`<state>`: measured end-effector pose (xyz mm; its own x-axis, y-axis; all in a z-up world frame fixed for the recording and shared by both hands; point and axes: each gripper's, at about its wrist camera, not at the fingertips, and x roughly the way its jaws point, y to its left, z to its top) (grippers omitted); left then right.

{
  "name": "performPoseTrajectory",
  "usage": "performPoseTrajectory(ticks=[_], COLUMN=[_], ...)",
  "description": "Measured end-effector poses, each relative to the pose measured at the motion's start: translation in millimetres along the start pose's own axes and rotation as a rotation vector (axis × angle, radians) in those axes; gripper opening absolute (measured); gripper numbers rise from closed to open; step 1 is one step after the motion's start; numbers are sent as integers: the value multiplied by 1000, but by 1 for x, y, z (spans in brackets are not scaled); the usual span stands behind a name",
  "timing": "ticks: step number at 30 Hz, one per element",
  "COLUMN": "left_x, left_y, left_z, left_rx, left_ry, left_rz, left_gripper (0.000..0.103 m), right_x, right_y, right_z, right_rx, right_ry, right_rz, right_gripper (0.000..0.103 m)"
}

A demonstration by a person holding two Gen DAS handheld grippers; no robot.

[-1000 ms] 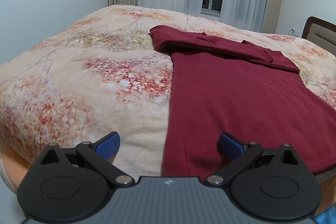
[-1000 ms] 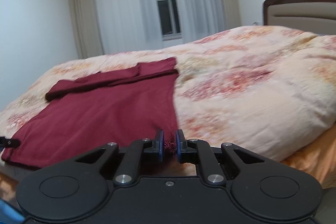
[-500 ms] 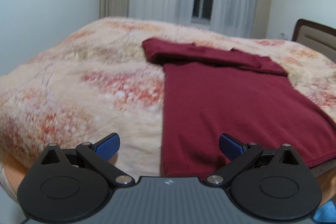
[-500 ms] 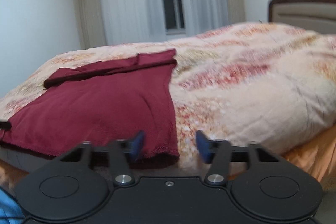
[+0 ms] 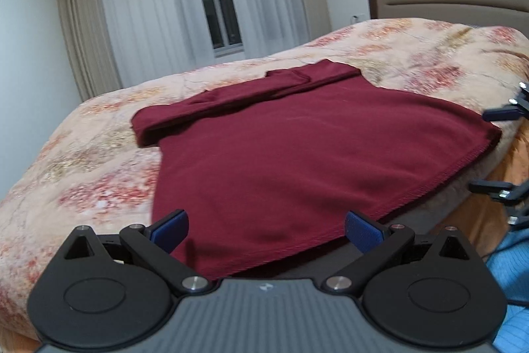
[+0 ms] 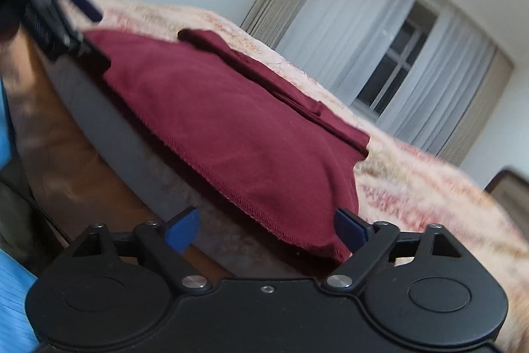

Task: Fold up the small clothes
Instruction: 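Grasp the sweater hem with the right gripper, then grasp the hem with the left gripper while the right gripper lifts it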

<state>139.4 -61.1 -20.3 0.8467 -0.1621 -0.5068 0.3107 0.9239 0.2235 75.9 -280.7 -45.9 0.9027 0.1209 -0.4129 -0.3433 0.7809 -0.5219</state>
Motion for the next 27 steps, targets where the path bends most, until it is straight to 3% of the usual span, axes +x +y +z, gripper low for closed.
performPoseTrajectory(ticks=[5, 7, 9, 12, 16, 21, 27], left_x=[-1, -2, -3, -4, -4, 8, 8], left_y=[-11, -14, -17, -23, -36, -53, -47], left_z=[-2, -3, -4, -6, -6, -2, 2], left_rx=[50, 65, 76, 92, 153, 189, 209], left_ry=[7, 3, -2, -14, -39, -47, -78], left_rz=[-18, -28, -41, -64, -80, -4, 100], left_gripper=[103, 103, 103, 103, 103, 103, 83], right_x=[9, 7, 4, 0, -5, -9, -18], right_y=[17, 20, 23, 23, 6, -22, -30], right_z=[-1, -1, -2, -1, 12, 34, 47], right_rx=[-118, -142, -171, -172, -52, 129, 153], right_ry=[-40, -73, -96, -124, -151, -170, -196], right_rz=[-75, -62, -50, -43, -4, 50, 52], right_gripper=[80, 68, 46, 22, 15, 12, 11])
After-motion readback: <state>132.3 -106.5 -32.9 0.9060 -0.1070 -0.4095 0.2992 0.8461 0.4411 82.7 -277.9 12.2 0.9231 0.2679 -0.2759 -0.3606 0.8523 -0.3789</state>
